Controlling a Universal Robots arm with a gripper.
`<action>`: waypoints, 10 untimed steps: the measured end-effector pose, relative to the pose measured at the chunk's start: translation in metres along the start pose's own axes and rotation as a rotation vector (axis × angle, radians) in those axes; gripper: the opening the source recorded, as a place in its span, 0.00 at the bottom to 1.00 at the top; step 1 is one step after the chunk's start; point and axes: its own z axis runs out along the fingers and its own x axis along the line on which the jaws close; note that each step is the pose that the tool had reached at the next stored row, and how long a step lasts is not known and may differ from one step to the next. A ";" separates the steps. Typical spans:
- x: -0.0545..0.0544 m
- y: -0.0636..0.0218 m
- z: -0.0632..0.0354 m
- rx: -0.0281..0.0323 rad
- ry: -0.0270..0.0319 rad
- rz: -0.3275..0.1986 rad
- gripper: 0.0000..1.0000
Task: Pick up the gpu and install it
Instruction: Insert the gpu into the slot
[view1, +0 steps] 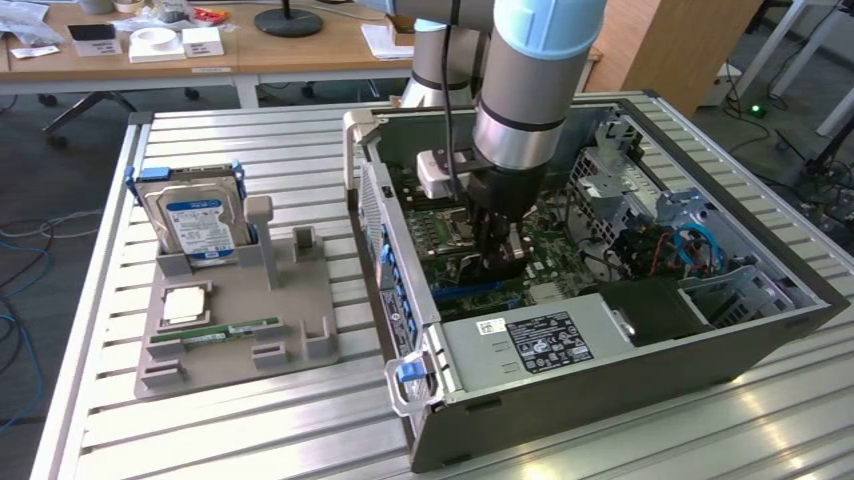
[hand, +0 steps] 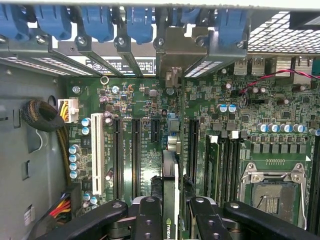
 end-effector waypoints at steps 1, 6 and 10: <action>0.000 0.0000 0.0002 0.0000 0.0001 0.000 0.26; 0.000 0.0001 0.0011 0.0000 0.0001 0.000 0.26; 0.000 0.0001 0.0018 0.0000 0.0002 0.000 0.26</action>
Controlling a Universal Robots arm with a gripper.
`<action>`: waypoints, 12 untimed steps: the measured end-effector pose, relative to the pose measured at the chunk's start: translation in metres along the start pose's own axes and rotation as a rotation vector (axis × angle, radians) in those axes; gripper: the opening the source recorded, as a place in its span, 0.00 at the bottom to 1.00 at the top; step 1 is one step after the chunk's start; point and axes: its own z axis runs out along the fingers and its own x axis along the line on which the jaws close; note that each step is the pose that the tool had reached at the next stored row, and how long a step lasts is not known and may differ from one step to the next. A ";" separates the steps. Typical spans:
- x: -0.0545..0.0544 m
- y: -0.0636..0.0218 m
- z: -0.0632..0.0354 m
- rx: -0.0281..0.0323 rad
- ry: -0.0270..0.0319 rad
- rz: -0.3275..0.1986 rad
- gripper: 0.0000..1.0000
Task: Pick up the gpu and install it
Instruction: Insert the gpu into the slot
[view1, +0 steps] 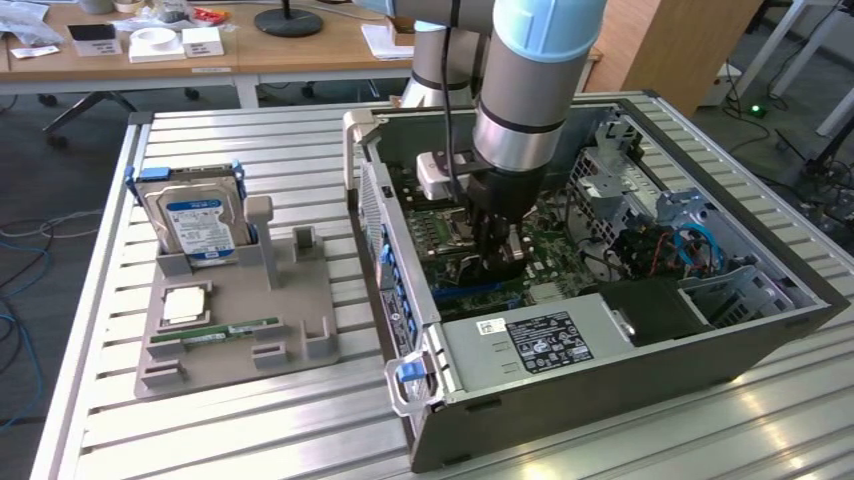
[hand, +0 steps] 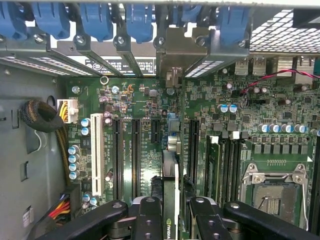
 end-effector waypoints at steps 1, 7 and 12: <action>0.000 0.0000 0.0000 0.0000 0.0001 0.000 0.26; 0.000 0.0001 0.0017 0.0000 0.0001 0.000 0.26; 0.000 0.0001 0.0019 0.0000 0.0000 0.000 0.26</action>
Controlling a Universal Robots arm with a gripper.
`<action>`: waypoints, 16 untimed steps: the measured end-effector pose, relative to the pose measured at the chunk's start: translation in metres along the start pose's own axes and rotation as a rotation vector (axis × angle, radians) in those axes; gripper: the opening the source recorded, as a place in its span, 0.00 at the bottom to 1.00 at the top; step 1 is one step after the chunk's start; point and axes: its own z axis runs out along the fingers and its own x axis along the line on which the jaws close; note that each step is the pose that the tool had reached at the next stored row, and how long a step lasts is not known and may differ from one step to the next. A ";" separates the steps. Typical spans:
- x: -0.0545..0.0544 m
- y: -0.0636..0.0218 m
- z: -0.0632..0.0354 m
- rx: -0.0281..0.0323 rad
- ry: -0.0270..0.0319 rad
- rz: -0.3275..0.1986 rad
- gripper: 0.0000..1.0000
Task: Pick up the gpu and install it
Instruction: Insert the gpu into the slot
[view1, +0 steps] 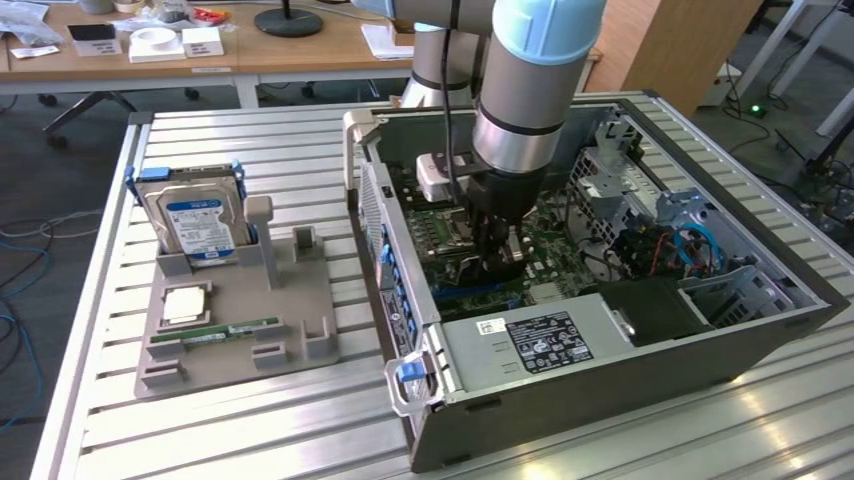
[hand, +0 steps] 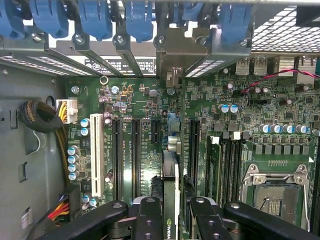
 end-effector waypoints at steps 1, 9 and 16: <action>0.000 0.0000 0.0000 0.0000 0.0000 0.000 0.26; 0.000 0.0001 0.0008 -0.0001 -0.0004 0.000 0.26; 0.000 0.0002 0.0037 -0.0002 -0.0002 0.000 0.26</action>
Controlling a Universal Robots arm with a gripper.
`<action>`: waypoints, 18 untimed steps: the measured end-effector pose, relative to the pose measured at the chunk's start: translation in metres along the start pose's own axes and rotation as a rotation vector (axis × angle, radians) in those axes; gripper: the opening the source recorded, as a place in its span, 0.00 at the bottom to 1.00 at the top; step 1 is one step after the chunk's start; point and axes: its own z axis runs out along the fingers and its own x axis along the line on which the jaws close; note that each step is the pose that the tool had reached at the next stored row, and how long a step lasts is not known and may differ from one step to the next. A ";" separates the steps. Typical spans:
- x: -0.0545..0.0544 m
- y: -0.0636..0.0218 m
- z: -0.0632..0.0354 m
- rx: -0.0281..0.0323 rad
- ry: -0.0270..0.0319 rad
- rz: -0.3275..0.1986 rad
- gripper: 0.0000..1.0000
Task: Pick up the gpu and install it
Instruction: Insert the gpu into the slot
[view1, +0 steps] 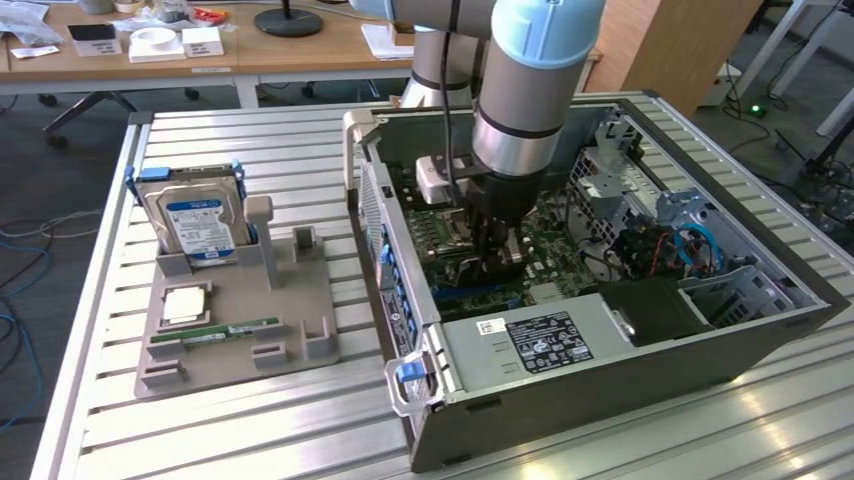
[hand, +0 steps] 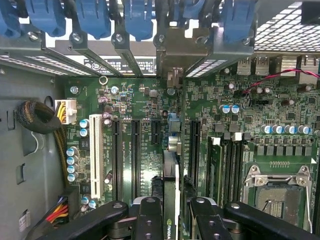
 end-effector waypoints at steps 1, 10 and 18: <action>0.000 0.0000 0.0003 0.0001 0.0000 0.000 0.26; 0.000 0.0001 0.0010 0.0003 -0.0004 0.000 0.26; 0.000 0.0013 0.0010 0.0005 -0.0006 0.000 0.26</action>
